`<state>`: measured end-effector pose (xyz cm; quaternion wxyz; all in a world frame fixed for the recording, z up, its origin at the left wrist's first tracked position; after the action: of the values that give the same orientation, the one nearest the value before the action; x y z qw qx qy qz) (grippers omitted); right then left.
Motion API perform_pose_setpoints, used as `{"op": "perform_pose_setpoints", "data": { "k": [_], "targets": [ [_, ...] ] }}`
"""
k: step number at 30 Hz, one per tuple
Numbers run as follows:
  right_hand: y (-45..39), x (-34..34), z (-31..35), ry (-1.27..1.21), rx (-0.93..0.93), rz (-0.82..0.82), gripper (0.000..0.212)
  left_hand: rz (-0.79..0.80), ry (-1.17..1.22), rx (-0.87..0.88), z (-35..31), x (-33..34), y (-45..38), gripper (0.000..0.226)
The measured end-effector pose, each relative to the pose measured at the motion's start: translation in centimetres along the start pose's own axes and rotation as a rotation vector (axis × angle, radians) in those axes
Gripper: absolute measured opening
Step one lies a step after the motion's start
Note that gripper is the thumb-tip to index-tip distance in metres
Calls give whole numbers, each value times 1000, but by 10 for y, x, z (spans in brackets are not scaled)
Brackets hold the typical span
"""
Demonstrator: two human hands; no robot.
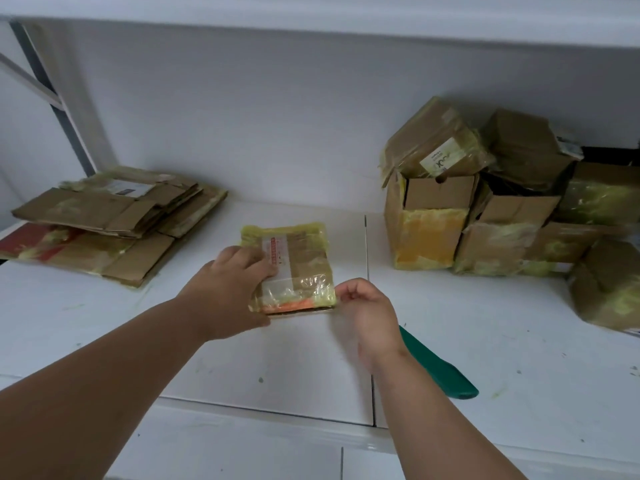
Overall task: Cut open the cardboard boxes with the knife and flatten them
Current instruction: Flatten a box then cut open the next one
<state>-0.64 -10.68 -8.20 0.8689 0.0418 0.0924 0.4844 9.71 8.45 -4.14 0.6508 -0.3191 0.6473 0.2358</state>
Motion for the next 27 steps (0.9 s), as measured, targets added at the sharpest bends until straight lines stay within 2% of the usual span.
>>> {"op": "perform_pose_setpoints", "data": {
  "k": [4,8,13,15,18,22,25,27],
  "targets": [
    [3,3,16,-110,-7,38,41,5,17,36,-1,-4,-2,73],
    [-6,2,26,-215,-37,-52,36,80,-58,40,4,-18,-4,69],
    [-3,12,15,-28,13,36,34,117,8,0,1,-32,-2,30],
    [-1,14,11,17,37,50,31,90,-12,3,0,-31,-4,27],
    [-4,12,6,193,1,-23,29,2,146,-45,2,-30,-8,20],
    [-14,12,5,479,-121,-85,59,-63,401,-152,4,-33,-12,23],
    [-18,19,13,570,-188,-67,86,-84,490,-179,6,-35,-17,24],
    [-20,27,19,632,-210,-99,97,-85,528,-193,6,-35,-20,23]
  ]
}}
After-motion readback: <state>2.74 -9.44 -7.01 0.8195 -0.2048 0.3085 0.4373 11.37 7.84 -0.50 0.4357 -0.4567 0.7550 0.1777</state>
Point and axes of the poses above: each hand's wrist, its own y-axis away from the middle knuckle, its own x-axis out of the palm, z = x × y, the point moved 2 cm from there along -y, towards the middle knuckle, and after that the axes turned 4 degrees about y, right-handed, at the moved point
